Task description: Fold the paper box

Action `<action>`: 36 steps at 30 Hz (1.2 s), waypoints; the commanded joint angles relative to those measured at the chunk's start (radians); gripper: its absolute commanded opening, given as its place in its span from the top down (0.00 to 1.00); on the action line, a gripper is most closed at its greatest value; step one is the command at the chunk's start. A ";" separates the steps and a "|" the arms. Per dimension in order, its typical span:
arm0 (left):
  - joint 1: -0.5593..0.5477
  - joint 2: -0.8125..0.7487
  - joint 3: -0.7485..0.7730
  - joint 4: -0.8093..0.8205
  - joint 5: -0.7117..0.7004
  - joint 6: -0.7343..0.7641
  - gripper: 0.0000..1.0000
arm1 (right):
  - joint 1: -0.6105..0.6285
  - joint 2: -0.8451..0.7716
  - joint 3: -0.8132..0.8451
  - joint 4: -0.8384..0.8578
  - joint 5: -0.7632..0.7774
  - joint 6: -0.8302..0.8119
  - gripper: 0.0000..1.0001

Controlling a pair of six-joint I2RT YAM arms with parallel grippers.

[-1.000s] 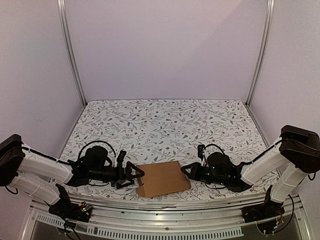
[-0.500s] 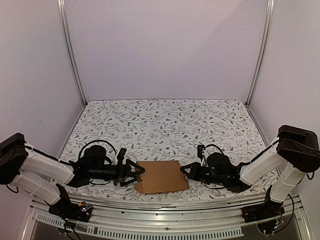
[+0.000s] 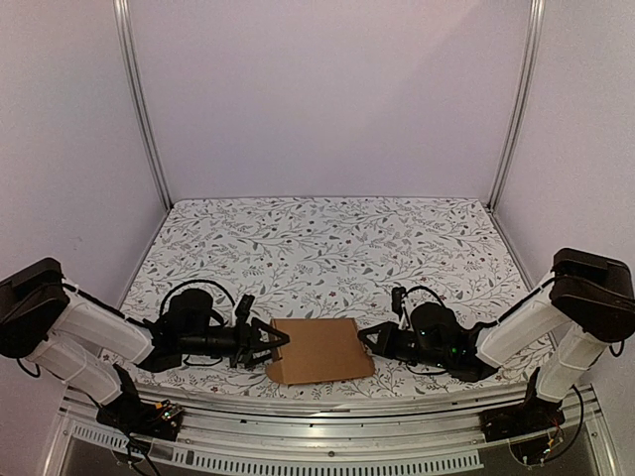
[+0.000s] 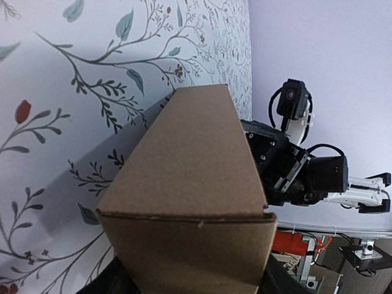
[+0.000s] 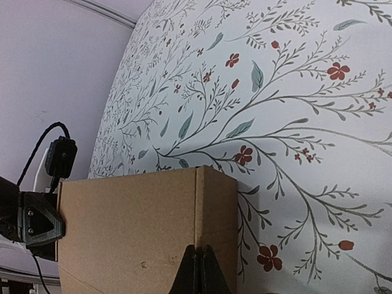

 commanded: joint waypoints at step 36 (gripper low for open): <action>0.338 -0.150 0.022 -0.004 0.660 -0.155 1.00 | -0.001 -0.678 0.293 -1.046 -0.226 -1.263 0.01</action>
